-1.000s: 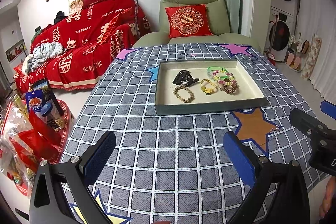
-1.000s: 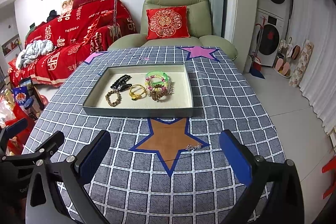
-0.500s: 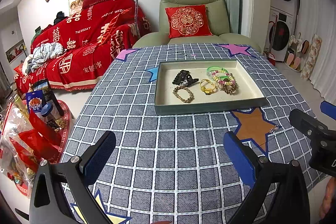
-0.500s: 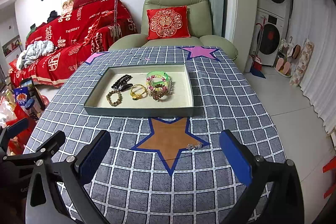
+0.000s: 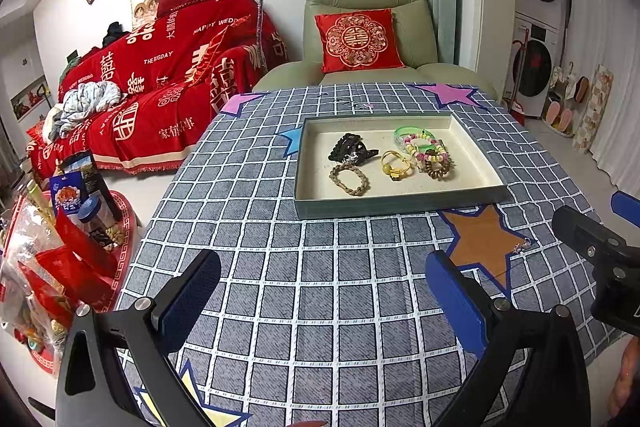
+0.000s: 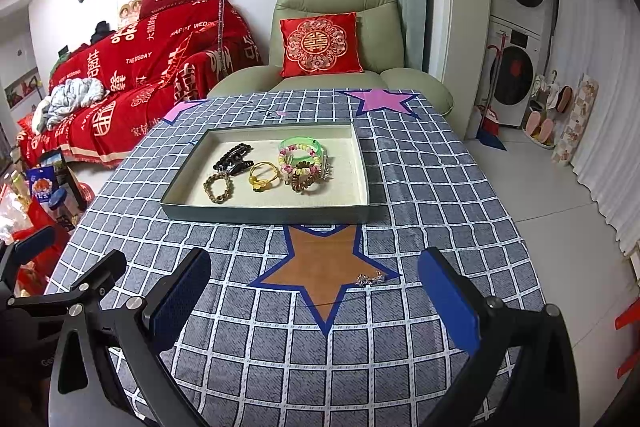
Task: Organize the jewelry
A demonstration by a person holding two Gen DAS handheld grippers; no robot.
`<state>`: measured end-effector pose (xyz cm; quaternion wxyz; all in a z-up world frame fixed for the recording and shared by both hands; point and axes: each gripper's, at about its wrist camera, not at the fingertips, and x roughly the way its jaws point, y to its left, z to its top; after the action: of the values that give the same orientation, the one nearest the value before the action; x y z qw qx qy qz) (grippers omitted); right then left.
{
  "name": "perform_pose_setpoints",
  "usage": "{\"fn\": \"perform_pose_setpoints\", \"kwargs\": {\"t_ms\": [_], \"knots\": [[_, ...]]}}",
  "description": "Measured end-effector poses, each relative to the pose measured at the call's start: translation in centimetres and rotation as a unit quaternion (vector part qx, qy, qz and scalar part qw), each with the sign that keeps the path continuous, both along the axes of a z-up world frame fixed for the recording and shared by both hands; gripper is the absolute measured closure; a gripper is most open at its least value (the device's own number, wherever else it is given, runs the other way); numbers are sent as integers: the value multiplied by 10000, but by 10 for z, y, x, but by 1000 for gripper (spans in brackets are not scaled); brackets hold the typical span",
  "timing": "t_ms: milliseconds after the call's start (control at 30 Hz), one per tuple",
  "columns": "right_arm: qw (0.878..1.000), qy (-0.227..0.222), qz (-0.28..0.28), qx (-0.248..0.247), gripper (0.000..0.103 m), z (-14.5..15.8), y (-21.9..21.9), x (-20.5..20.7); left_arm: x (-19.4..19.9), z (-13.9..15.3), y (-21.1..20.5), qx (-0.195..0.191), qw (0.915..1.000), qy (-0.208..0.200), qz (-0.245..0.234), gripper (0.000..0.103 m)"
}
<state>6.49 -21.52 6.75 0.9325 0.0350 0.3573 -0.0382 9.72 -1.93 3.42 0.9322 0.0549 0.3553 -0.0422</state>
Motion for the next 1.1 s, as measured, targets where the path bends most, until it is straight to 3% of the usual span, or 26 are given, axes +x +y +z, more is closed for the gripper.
{"fn": "perform_pose_setpoints", "kwargs": {"t_ms": [1100], "knots": [[10000,6,18,13,0,3,7,-3,-1,1,5,-102,9999,-82,53,0]]}}
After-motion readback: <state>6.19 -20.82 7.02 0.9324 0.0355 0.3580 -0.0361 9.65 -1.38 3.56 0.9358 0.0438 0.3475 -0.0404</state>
